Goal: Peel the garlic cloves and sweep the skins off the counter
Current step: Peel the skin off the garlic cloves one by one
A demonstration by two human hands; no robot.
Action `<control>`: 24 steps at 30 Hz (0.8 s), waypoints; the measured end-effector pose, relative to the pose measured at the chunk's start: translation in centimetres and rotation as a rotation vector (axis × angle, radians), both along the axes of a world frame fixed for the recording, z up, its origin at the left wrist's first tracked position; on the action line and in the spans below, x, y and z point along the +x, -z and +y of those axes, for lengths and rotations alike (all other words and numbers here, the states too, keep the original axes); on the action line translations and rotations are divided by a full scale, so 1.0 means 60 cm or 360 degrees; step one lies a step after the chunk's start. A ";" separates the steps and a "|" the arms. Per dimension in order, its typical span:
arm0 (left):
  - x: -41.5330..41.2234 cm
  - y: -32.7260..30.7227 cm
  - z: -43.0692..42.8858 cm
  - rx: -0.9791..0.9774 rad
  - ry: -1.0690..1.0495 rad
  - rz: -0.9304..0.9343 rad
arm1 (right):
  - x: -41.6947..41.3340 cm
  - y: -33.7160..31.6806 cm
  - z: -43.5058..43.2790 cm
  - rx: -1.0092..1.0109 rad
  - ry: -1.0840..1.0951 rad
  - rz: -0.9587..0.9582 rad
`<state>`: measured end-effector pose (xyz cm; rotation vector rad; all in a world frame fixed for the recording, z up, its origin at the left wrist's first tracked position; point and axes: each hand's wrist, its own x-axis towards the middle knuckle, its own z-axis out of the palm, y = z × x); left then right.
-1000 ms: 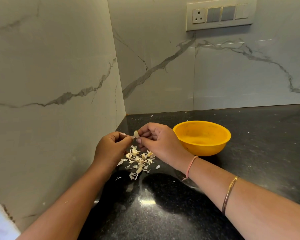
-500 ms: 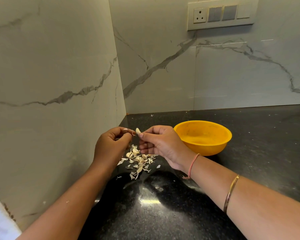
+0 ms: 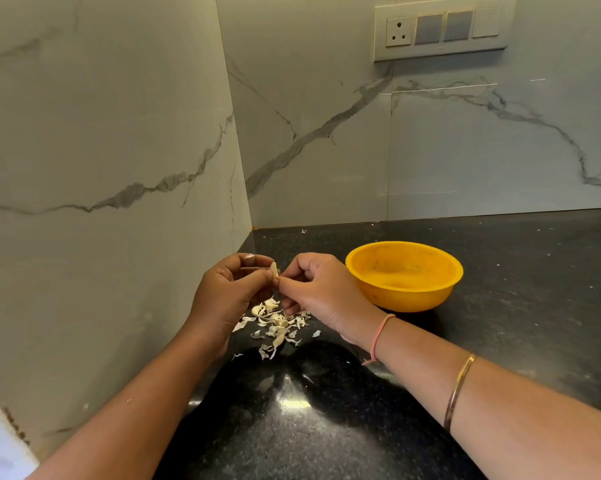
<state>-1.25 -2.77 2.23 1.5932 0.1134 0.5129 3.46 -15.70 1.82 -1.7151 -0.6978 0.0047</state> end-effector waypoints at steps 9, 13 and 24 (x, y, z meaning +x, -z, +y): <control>0.001 0.000 -0.004 -0.0128 0.0034 0.0042 | -0.002 0.004 0.000 -0.0297 0.0202 -0.0843; 0.002 0.000 -0.006 -0.0207 0.0051 0.0025 | -0.004 0.005 0.002 -0.0406 0.0252 -0.1084; 0.002 0.001 -0.004 -0.0156 0.0025 0.0033 | -0.012 0.002 0.003 -0.0561 0.0260 -0.1192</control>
